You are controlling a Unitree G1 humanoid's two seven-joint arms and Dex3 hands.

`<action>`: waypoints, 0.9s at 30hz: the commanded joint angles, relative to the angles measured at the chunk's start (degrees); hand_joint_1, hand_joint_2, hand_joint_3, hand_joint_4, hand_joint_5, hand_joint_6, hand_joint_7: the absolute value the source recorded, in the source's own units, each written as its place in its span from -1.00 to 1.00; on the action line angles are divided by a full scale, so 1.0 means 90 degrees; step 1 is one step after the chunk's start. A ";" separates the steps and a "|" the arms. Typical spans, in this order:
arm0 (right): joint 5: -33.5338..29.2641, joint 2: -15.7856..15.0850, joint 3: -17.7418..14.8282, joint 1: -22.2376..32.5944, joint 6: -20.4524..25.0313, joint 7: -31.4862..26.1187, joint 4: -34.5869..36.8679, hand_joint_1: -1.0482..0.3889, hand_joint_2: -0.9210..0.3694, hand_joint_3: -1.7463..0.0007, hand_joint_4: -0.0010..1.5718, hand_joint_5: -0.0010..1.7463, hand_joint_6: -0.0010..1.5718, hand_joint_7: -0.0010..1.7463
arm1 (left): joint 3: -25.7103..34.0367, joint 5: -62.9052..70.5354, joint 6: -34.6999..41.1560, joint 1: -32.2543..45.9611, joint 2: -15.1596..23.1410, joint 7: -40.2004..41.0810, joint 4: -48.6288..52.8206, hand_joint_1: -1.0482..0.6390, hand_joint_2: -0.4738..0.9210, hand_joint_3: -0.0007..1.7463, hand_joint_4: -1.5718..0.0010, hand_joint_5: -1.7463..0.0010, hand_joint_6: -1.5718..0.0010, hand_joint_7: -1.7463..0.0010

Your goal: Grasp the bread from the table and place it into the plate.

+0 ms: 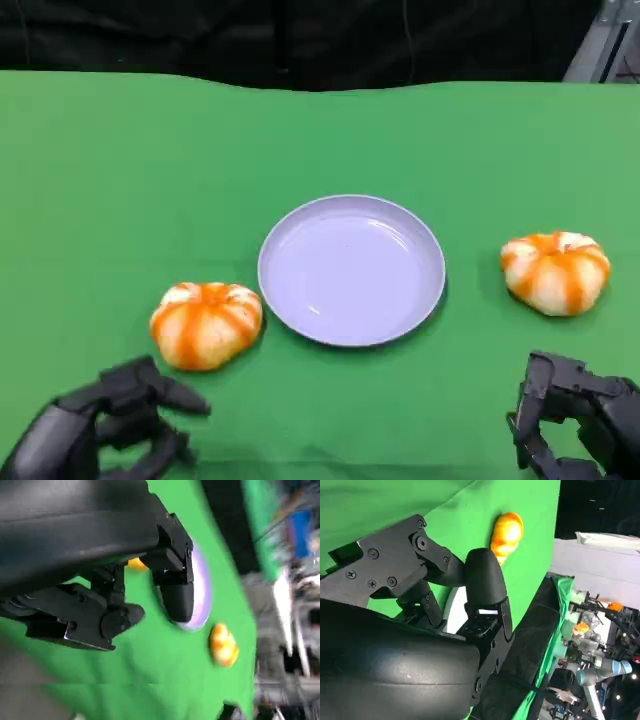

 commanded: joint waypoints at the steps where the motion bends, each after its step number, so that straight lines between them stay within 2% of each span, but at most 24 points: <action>1: 0.0018 -0.0080 -0.0077 -0.0063 -0.0039 -0.0037 0.0020 0.12 -0.51 -0.18 0.05 1.00 -0.10 0.93 | 0.0137 0.2564 -0.0892 -0.0251 0.0075 0.1566 -0.0446 -0.45 1.00 -0.72 0.58 0.83 0.37 0.96; 2: 0.0024 -0.0087 -0.0083 -0.0065 -0.0033 -0.0031 0.0024 0.14 -0.52 -0.18 0.05 1.00 -0.10 0.92 | 0.0128 0.3132 -0.0853 -0.0363 0.0143 0.1819 -0.0585 -0.57 1.00 -0.75 0.67 0.90 0.42 0.98; 5: 0.0101 -0.0090 -0.0091 -0.0084 -0.0042 0.0021 0.0056 0.17 -0.54 -0.16 0.04 1.00 -0.10 0.91 | 0.0008 0.4660 -0.0494 -0.0841 0.0400 0.2291 -0.0841 -0.74 1.00 -0.81 0.79 0.98 0.48 1.00; 11: 0.0193 -0.0059 -0.0087 -0.0041 0.0027 0.0047 0.0006 0.15 -0.55 -0.14 0.05 1.00 -0.09 0.89 | -0.0609 0.6244 0.0409 -0.1871 0.0706 0.2602 -0.0258 -0.83 1.00 -0.91 0.91 1.00 0.57 1.00; 19: 0.0142 -0.0040 -0.0039 0.0114 0.0115 -0.0011 -0.0261 0.17 -0.56 -0.16 0.05 1.00 -0.08 0.87 | -0.1511 0.6282 0.1250 -0.3220 0.0813 0.2554 0.1973 -0.88 1.00 -0.84 0.96 0.99 0.66 1.00; 27: 0.0120 -0.0039 -0.0010 0.0204 0.0071 -0.0030 -0.0426 0.25 -0.58 -0.16 0.04 1.00 -0.09 0.88 | -0.2055 0.5821 0.1496 -0.3628 0.0887 0.2601 0.3105 -0.93 1.00 -0.75 0.95 0.99 0.65 0.99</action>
